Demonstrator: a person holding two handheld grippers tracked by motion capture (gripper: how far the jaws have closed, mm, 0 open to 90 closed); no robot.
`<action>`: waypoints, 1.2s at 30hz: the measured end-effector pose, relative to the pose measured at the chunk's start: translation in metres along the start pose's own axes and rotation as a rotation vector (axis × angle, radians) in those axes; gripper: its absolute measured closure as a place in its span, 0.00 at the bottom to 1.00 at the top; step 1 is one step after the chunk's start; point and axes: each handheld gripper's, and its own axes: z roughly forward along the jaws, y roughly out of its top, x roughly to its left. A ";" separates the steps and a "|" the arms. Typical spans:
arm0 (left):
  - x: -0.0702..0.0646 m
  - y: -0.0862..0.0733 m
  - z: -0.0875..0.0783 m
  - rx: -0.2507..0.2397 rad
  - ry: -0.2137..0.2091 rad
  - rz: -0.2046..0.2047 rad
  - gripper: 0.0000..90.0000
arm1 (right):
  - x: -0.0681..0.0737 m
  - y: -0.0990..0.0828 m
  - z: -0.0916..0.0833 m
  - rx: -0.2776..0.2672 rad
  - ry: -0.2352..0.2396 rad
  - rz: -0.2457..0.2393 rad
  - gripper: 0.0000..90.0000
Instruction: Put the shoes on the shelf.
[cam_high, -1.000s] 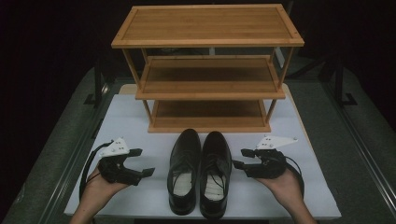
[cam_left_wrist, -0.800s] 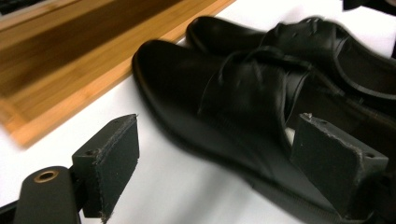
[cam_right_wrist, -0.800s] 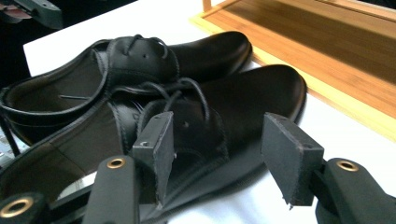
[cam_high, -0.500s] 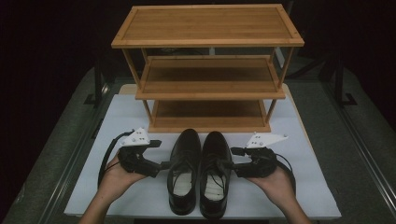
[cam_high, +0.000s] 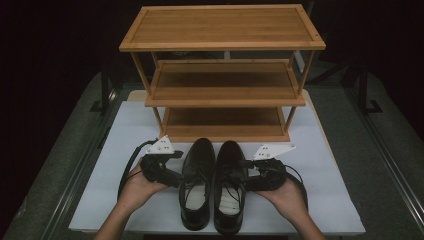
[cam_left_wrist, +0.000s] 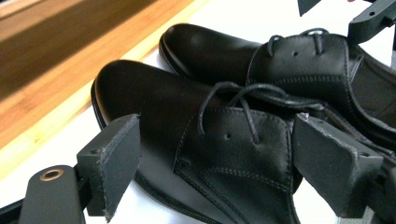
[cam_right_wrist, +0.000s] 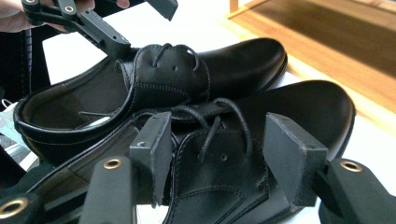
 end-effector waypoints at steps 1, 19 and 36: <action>0.000 0.000 0.001 0.002 -0.001 0.001 0.18 | 0.000 -0.001 0.002 0.002 0.002 0.005 0.47; -0.021 -0.003 0.005 0.045 -0.045 0.093 0.85 | 0.010 -0.011 0.010 0.041 0.019 -0.009 0.82; -0.031 0.002 -0.001 0.049 0.055 0.070 0.97 | 0.014 -0.012 0.004 0.014 -0.034 -0.021 0.96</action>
